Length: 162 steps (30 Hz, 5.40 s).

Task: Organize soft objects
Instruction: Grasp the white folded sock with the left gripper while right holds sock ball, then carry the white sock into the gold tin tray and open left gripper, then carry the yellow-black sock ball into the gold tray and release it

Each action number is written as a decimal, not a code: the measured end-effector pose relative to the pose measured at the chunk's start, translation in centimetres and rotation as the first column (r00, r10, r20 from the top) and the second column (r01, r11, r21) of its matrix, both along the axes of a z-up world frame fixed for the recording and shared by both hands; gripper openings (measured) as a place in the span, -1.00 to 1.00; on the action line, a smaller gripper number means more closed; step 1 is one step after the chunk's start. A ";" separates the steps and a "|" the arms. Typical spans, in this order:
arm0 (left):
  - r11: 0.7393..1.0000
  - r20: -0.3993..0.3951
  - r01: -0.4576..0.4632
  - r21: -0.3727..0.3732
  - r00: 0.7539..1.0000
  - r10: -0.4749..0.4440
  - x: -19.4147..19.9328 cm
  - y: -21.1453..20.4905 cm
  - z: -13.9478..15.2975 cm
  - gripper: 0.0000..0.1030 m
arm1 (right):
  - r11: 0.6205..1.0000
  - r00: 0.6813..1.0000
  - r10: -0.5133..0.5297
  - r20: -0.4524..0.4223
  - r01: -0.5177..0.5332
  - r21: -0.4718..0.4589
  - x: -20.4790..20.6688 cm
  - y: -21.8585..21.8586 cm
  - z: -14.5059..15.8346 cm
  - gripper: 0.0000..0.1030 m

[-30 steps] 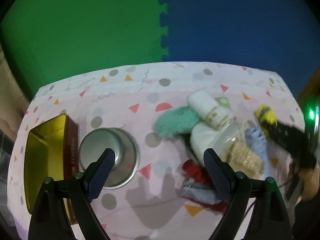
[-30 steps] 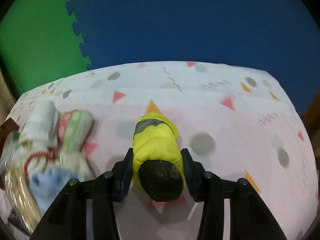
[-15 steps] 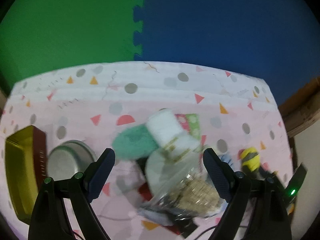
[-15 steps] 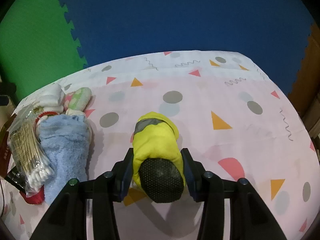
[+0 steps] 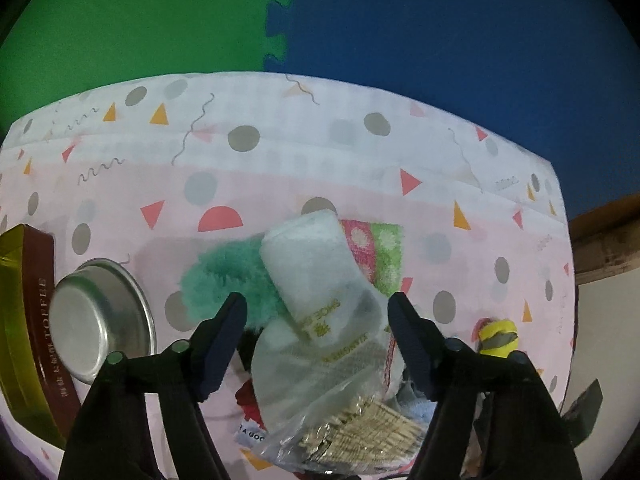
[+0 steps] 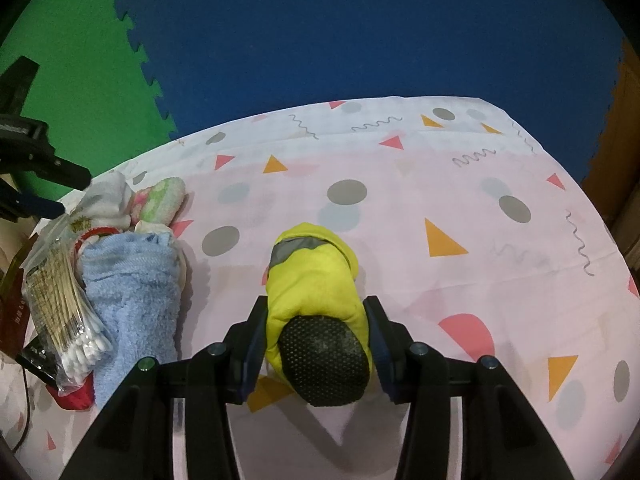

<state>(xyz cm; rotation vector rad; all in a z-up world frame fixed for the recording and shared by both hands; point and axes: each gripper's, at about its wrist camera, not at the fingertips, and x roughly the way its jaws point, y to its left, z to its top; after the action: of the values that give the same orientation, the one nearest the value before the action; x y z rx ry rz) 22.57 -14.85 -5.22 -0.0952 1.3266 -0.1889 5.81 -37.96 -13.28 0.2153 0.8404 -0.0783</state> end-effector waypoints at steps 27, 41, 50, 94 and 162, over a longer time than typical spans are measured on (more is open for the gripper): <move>0.989 -0.012 0.147 0.024 0.989 -0.147 0.7 -2.8 -0.7 -0.44 | 0.998 1.000 -0.003 0.013 0.002 0.055 -0.1 -0.3 -0.2 -0.06; 0.986 0.099 0.162 0.048 0.981 -0.166 -1.6 -0.3 4.4 -0.44 | 0.999 1.000 -0.003 0.011 0.002 0.052 -0.1 -0.3 -0.2 -0.06; 0.989 0.159 0.095 0.116 0.981 -0.113 -3.9 6.5 7.8 -0.44 | 0.999 1.000 -0.003 0.006 0.003 0.039 0.0 -0.3 -0.1 -0.06; 0.909 0.069 -0.209 0.361 0.978 0.197 -5.9 35.7 -3.4 -0.31 | 0.996 0.999 0.002 -0.038 -0.006 -0.093 0.6 1.3 0.0 -0.05; 0.822 0.416 -0.496 0.279 0.834 0.362 -19.8 36.0 -0.5 0.65 | 0.935 0.938 0.332 0.100 -0.313 -0.167 0.7 20.9 14.1 -0.11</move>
<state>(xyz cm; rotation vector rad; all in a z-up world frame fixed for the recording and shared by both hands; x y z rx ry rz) 2.74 21.16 -5.69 -0.0352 0.9332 0.4324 6.51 -17.02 0.84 -0.0601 0.7298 0.1803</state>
